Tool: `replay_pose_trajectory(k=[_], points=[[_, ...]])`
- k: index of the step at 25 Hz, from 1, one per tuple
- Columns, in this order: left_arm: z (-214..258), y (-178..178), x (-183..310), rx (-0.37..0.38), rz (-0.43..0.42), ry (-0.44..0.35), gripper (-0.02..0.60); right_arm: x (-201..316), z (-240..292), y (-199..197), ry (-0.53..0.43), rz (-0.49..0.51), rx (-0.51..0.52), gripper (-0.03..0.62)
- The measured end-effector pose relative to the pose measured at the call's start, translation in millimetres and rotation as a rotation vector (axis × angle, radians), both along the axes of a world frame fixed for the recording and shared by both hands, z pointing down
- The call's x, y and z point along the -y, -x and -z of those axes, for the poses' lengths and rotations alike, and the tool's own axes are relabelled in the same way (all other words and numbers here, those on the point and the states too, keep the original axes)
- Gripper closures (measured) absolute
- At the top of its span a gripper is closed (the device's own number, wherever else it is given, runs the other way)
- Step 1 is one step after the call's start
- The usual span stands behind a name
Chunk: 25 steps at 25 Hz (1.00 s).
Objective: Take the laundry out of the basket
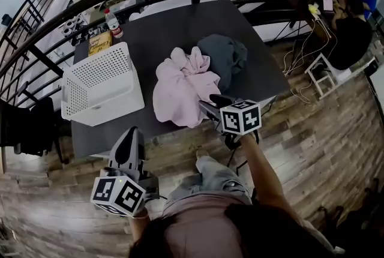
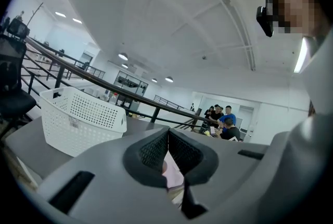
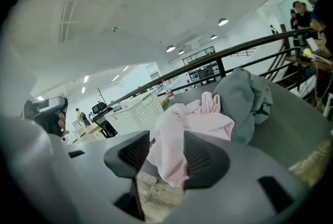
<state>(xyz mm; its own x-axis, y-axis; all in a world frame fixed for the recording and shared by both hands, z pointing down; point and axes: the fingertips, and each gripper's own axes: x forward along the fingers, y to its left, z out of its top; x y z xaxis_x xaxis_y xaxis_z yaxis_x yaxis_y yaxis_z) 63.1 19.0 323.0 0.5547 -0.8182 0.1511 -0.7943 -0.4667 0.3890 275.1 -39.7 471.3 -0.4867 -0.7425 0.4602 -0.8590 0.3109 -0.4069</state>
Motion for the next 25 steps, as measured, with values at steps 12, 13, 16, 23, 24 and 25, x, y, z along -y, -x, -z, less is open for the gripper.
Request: replay_pose_trajectory(k=[12, 13, 16, 23, 24, 25], points=[[0.4, 20.2, -38.3, -0.006, -0.041, -0.001, 0.581, -52.4, 40.0, 0.9, -0.087, -0.120, -0.040, 0.485], [-0.8, 20.8, -39.7, -0.009, -0.043, 0.000, 0.582, -55.5, 41.9, 1.3, -0.093, -0.126, -0.054, 0.504], [-5.1, 20.7, -42.3, -0.018, -0.052, 0.004, 0.582, -63.0, 47.6, 0.4, -0.107, -0.146, -0.098, 0.543], [-14.8, 16.0, -36.2, -0.053, -0.074, 0.033, 0.582, -73.9, 59.9, -1.2, -0.113, -0.169, -0.164, 0.563], [-16.0, 13.6, -34.8, -0.060, -0.078, 0.037, 0.582, -75.5, 61.5, -2.5, -0.113, -0.171, -0.173, 0.565], [-17.2, 11.3, -33.1, -0.068, -0.081, 0.039, 0.581, -76.6, 62.9, -3.8, -0.113, -0.172, -0.181, 0.566]])
